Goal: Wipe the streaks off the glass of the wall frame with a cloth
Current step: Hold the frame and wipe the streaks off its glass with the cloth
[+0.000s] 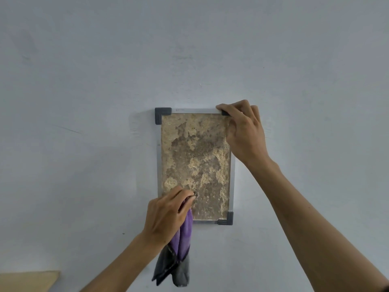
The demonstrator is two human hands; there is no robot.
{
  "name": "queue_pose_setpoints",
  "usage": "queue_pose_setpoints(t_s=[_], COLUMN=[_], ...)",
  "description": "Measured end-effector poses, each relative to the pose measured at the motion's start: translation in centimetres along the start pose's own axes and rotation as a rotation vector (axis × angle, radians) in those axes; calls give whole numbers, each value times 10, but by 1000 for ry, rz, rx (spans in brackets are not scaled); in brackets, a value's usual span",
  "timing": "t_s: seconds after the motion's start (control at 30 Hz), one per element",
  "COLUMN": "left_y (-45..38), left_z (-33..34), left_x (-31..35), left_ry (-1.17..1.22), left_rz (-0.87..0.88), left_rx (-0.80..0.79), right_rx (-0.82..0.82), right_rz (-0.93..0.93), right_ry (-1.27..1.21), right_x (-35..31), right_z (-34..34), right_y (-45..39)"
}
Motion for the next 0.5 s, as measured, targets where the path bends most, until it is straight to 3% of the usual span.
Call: queue_pose_setpoints(t_s=[0.2,0.33,0.5], left_y=[-3,-9,14], left_z=[2,-5,14], left_x=[4,-2,5], left_ry=[-62,-30,-22], left_rz=[147,66,103], left_rx=[-93,-23,-146], right_rx=[11,24,22], right_rz=[5,0,3], right_ry=[-1,-1,-5], right_x=[1,1,2], right_z=[1,1,2], right_y=[0,1,1])
Point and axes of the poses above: each hand's wrist, its own y-axis away from the middle knuckle, its own z-axis out of the palm, x = y × z, the point moved 7 cm from there along -y, towards the middle knuckle, and after that the axes turned 5 degrees about y, right-handed, at the moved point
